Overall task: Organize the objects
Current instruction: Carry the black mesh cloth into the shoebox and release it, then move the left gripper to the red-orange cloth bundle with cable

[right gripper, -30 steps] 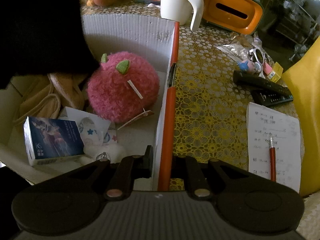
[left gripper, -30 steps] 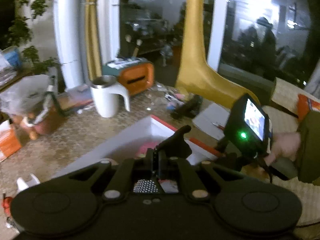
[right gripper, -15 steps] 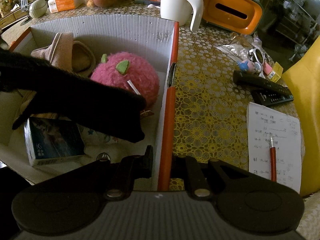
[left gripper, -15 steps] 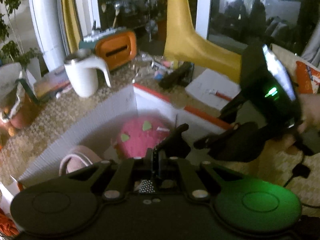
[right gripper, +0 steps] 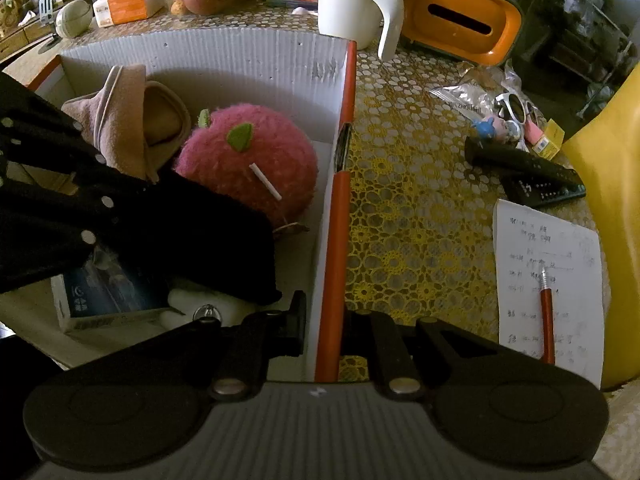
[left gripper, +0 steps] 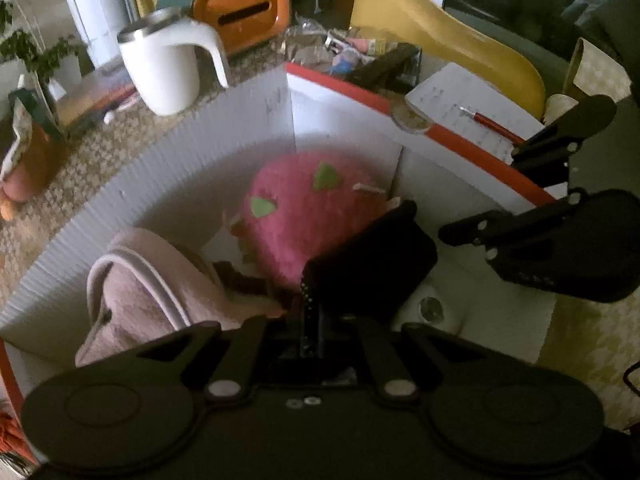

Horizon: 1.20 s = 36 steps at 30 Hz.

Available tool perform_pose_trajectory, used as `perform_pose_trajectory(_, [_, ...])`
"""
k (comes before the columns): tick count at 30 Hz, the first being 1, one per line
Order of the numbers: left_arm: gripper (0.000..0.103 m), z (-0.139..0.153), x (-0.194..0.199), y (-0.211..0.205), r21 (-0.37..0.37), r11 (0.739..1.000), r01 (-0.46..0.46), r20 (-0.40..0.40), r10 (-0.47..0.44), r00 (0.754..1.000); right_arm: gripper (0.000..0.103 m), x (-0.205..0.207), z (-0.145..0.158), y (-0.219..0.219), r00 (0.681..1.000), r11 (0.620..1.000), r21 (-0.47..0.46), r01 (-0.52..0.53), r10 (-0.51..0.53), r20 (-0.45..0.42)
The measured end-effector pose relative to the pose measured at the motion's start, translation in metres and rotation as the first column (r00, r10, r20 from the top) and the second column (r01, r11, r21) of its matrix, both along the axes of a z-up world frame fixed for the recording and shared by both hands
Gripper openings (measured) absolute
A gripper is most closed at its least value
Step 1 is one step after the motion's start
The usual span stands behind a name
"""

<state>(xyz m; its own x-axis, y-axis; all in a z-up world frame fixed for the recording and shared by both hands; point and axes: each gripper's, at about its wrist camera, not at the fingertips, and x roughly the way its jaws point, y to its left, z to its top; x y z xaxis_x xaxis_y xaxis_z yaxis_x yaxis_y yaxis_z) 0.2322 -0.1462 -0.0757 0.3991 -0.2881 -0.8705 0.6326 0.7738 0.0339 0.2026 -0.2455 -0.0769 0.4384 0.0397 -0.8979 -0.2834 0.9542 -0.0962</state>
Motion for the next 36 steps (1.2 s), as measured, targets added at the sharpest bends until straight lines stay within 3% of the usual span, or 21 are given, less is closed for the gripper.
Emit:
perform_pose_trajectory(4, [0.011,-0.005,0.003,0.001,0.008,1.0,0.002,-0.049,-0.002,0.999,0.012,0.0,-0.001,0.0,1.0,1.0,0.002,0.007,-0.007,-0.005])
perform_pose_trajectory(10, [0.025,0.002,-0.001,0.006,-0.029,1.0,0.003,-0.028,-0.004,1.0,0.012,-0.001,-0.001,0.001,1.0,1.0,-0.004,0.009,-0.009,-0.006])
perform_pose_trajectory(14, [0.041,0.009,-0.006,0.011,-0.063,0.998,-0.005,-0.014,0.004,1.0,0.012,-0.001,-0.001,0.001,1.0,1.0,-0.005,0.012,-0.012,-0.007])
perform_pose_trajectory(19, [0.047,0.019,-0.012,0.02,-0.101,0.995,-0.026,0.008,0.027,1.0,0.012,-0.001,-0.001,0.002,1.0,1.0,-0.007,0.011,-0.012,-0.006])
perform_pose_trajectory(28, [0.056,0.049,-0.027,0.048,-0.191,0.978,-0.083,0.071,0.098,0.993,0.012,-0.002,-0.001,0.002,1.0,1.0,-0.013,0.016,-0.016,-0.01])
perform_pose_trajectory(32, [0.072,0.064,-0.037,0.061,-0.207,0.971,-0.124,0.145,0.156,0.977,0.012,-0.001,-0.001,0.003,1.0,1.0,-0.014,0.017,-0.017,-0.011])
perform_pose_trajectory(36, [0.08,0.079,-0.041,0.079,-0.231,0.957,-0.175,0.196,0.222,0.955,0.012,0.0,-0.001,0.002,1.0,1.0,-0.018,0.019,-0.02,-0.014])
